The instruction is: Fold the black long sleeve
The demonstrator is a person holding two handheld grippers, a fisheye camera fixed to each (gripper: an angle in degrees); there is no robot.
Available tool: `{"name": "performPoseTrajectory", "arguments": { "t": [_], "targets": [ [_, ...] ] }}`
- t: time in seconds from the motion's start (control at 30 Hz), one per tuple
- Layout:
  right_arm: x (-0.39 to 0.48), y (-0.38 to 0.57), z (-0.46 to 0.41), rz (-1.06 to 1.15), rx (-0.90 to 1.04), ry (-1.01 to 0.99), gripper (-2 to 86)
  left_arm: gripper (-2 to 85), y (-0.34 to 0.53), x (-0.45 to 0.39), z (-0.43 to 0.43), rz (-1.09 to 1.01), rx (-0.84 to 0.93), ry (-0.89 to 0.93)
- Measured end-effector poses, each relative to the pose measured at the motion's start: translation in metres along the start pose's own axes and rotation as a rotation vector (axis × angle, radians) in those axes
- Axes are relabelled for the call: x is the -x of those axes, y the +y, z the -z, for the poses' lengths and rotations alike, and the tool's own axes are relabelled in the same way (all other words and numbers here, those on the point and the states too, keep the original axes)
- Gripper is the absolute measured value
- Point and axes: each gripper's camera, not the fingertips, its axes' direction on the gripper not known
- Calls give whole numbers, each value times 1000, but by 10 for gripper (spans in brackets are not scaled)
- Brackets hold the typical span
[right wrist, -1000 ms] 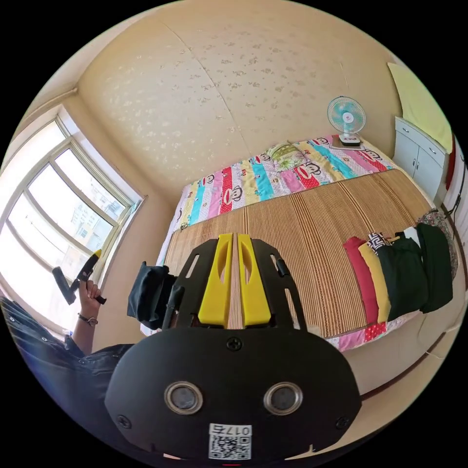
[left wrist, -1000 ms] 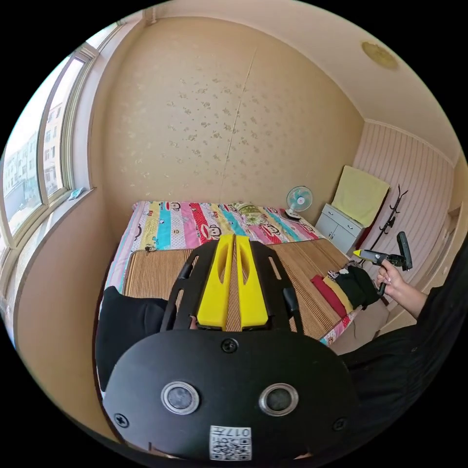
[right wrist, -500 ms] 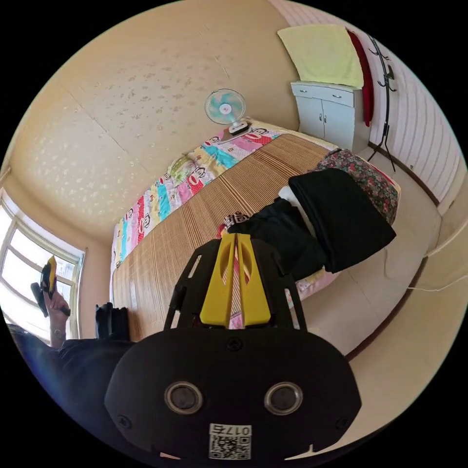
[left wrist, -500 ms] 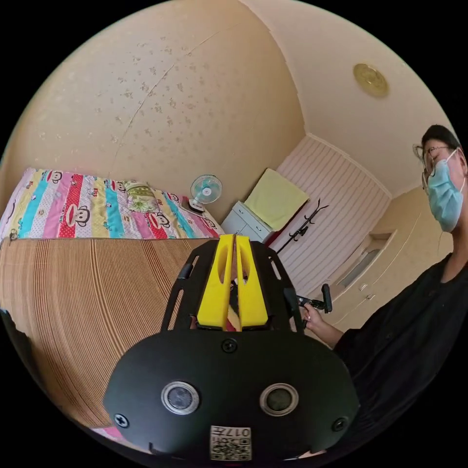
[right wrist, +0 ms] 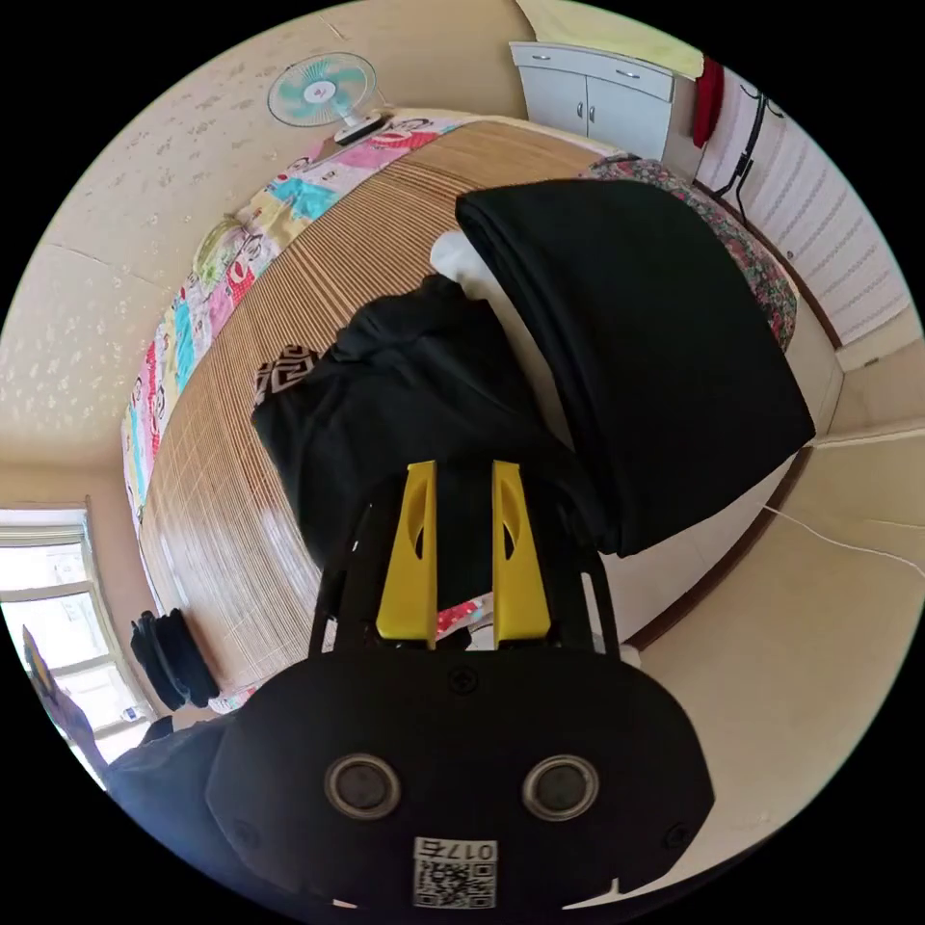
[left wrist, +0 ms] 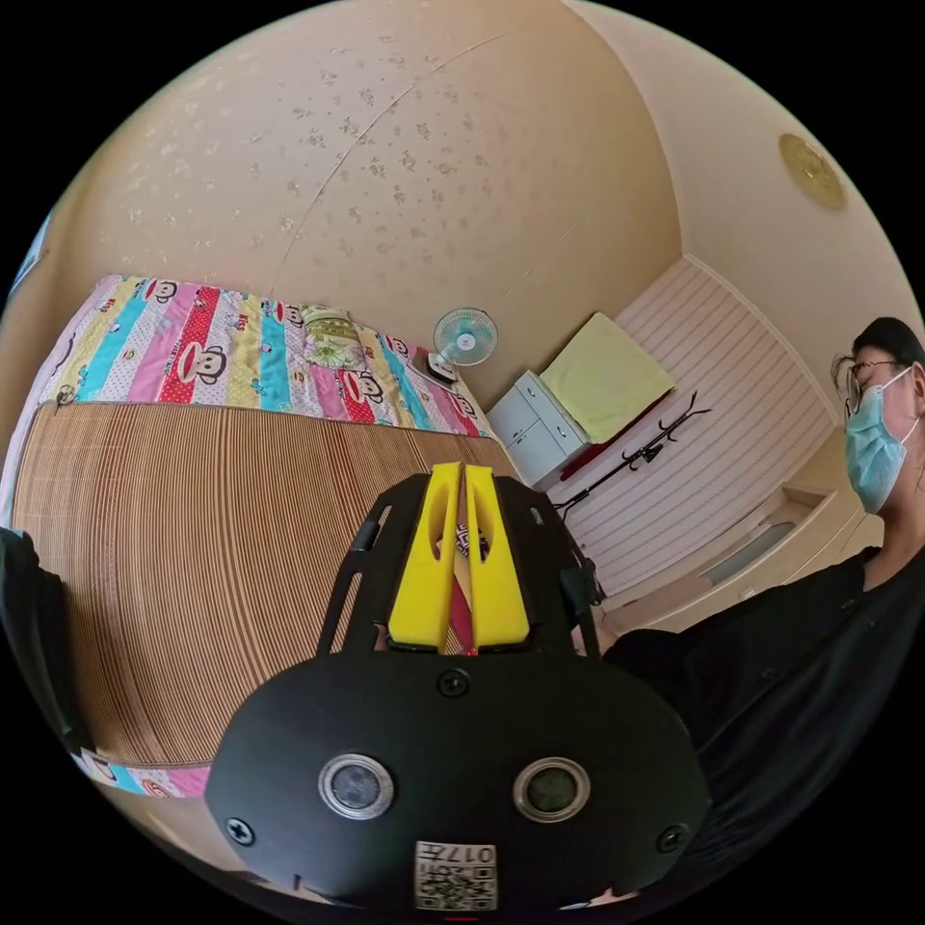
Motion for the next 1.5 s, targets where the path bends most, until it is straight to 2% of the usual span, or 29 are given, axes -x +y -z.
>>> {"name": "performPoseTrajectory", "arguments": {
  "t": [0.13,0.23,0.3,0.37,0.47,0.53,0.6,0.7,0.77,0.83,0.93,0.97,1.07,1.23,1.3,1.4,1.5],
  "targets": [
    [-6,4,12,-19,-56,-76,29,-5,-6,17,-3,-14,-1,-29],
    [-8,28,62,-16,-232,-324,15,7,-18,35,0,-19,-2,-6],
    [5,51,108,104,-375,-594,10,35,-31,45,-7,-25,36,21],
    [26,65,139,236,-437,-723,9,59,-46,54,-26,-31,130,70],
    [81,84,179,478,-474,-907,7,85,-65,66,-64,18,240,224],
    [117,98,196,605,-463,-1001,7,120,-77,74,-102,90,345,447],
    [160,125,217,783,-457,-1153,6,158,-87,82,-127,160,427,528],
    [214,166,231,957,-417,-1247,6,160,-96,110,-152,350,463,660],
    [246,192,233,1039,-383,-1248,6,121,-95,134,-159,498,468,723],
    [275,215,231,1092,-329,-1252,7,9,-99,157,-152,528,424,798],
    [316,251,225,1185,-266,-1180,6,-4,-119,174,-130,463,365,876],
    [329,263,223,1203,-277,-1100,6,-5,-125,178,-123,443,352,881],
    [351,264,204,1135,-202,-948,4,2,-157,197,-80,347,263,860],
    [353,256,200,1085,-198,-1086,4,117,-172,233,-11,320,328,447],
    [356,250,212,1048,-286,-1067,4,131,-161,244,7,361,308,384],
    [363,259,232,1045,-460,-934,5,139,-138,266,24,479,255,347],
    [381,278,241,1141,-502,-897,5,155,-118,286,13,583,296,404]
  ]
}}
